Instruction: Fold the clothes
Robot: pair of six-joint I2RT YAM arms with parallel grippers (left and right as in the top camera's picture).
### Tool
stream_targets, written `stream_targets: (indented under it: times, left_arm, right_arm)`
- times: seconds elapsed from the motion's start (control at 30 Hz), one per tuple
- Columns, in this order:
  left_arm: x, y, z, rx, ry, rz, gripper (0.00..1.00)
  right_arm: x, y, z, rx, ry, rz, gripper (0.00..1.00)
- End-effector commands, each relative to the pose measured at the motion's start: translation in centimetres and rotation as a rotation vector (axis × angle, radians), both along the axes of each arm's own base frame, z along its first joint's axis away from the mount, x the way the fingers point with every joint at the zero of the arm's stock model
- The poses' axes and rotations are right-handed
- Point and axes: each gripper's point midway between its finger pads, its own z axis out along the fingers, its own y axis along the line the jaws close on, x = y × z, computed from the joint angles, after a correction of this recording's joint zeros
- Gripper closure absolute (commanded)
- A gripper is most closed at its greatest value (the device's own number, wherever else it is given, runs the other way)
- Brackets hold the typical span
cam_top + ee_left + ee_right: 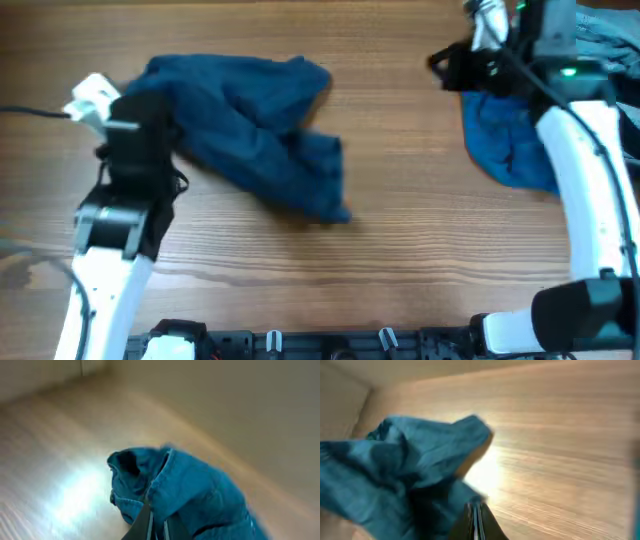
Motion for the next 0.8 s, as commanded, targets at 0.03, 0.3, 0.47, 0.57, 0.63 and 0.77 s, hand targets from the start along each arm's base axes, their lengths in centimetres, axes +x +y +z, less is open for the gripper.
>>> stream_targets:
  times: [0.03,0.3,0.47,0.57,0.63,0.77]
  left_arm:
    - [-1.4,1.4,2.9,0.049,-0.059,0.054,0.96]
    - [0.1,0.8,-0.3,0.051,0.053,0.028,0.96]
    - [0.9,1.1,-1.4,0.049,0.079,0.043,0.96]
    - [1.2,1.9,-1.7,0.038,0.081,0.068,0.96]
    - [1.4,2.2,-1.7,0.019,0.072,0.064,0.96]
    - [1.7,3.1,-1.4,-0.009,0.045,0.069,0.96]
  right_arm:
    - [-1.9,0.6,-2.0,-0.027,0.111,0.037,0.89]
    - [-8.9,8.9,-10.6,0.129,0.459,0.253,0.33]
    - [-13.1,12.0,-15.3,0.191,0.625,0.254,0.34]
    - [-15.5,14.2,-17.7,0.185,0.651,0.301,0.36]
    - [-17.3,15.5,-18.7,0.167,0.664,0.35,0.43]
    - [-21.8,17.9,-20.2,0.118,0.728,0.443,0.58]
